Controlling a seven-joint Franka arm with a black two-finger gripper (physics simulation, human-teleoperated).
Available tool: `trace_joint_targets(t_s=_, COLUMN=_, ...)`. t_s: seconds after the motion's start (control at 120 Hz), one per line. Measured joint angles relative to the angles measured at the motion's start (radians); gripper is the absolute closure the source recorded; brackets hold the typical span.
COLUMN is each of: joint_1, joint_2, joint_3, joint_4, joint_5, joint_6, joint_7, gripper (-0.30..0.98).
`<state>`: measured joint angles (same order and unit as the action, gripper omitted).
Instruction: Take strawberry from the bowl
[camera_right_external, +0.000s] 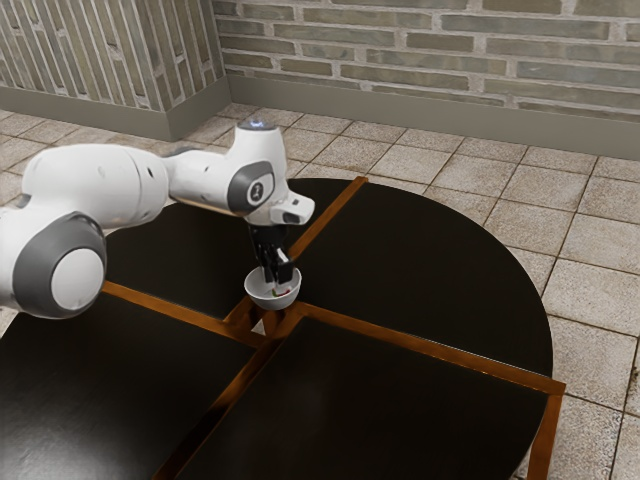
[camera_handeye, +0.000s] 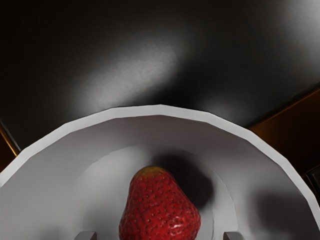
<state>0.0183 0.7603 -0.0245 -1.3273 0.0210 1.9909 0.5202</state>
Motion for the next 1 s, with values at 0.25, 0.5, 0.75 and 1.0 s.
trace_joint_targets(t_s=0.25, joint_1=0.003, joint_2=0.023, joint_3=0.0, joint_4=0.0, joint_5=-0.001, joint_6=0.016, joint_7=0.023, gripper=0.37)
trace_joint_targets(t_s=0.5, joint_1=-0.009, joint_2=0.002, joint_3=0.005, joint_4=-0.01, joint_5=0.005, joint_6=0.022, joint_7=0.034, gripper=0.57)
trace_joint_targets(t_s=0.75, joint_1=-0.082, joint_2=-0.195, joint_3=0.01, joint_4=-0.086, joint_5=0.017, joint_6=-0.017, joint_7=0.037, gripper=0.59)
trace_joint_targets(t_s=1.0, joint_1=-0.206, joint_2=-0.164, joint_3=0.004, joint_4=-0.084, joint_5=0.008, joint_6=-0.037, joint_7=0.033, gripper=0.6)
